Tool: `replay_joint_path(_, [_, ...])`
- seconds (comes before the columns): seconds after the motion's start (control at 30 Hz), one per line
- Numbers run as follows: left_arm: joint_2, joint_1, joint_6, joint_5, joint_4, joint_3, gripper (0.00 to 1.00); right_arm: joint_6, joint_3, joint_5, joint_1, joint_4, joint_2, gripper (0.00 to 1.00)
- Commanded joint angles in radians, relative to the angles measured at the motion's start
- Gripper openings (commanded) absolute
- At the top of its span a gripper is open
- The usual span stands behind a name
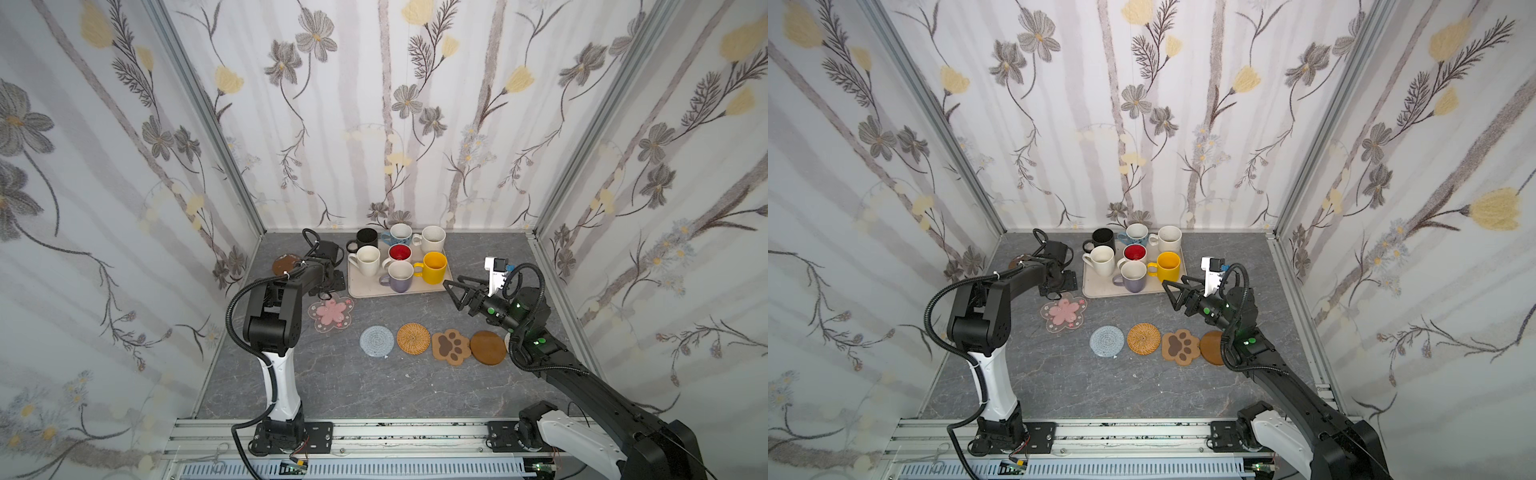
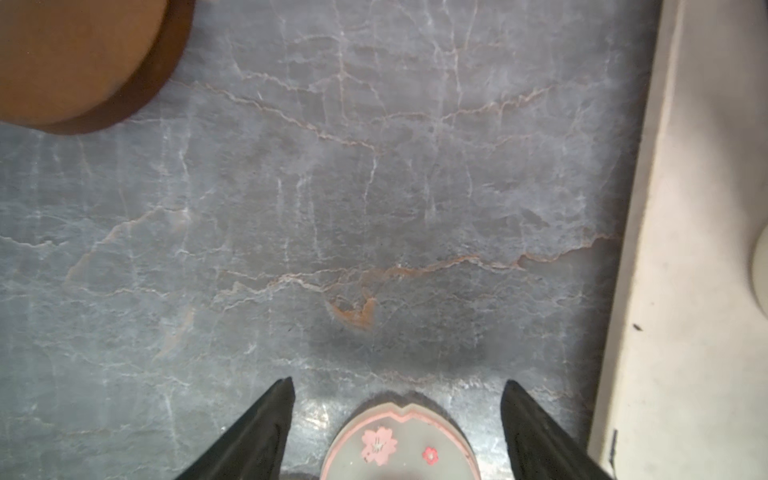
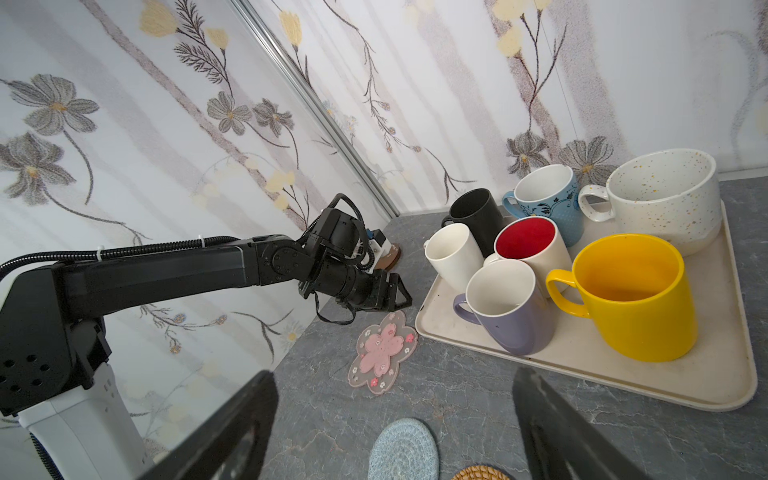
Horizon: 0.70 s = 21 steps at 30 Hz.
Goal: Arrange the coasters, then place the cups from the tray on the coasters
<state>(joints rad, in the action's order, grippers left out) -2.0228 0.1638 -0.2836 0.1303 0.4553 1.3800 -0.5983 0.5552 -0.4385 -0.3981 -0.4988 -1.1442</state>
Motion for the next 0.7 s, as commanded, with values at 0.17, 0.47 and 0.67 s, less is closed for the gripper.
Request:
replay_joint_path(0.17, [-0.007,-0.001,0.009,-0.011,0.02,-0.023,0.78,-0.007,-0.003,-0.003,0.0,-0.04,-0.003,0.89])
replay_joint_path(0.47, [0.042,0.021,0.027,-0.08,0.016,-0.111,0.77,-0.021,-0.008,-0.02,0.001,-0.059,-0.007,0.89])
replay_joint_path(0.67, [0.081,0.027,0.031,-0.085,0.016,-0.205,0.76,-0.027,-0.009,-0.023,0.0,-0.064,0.002,0.89])
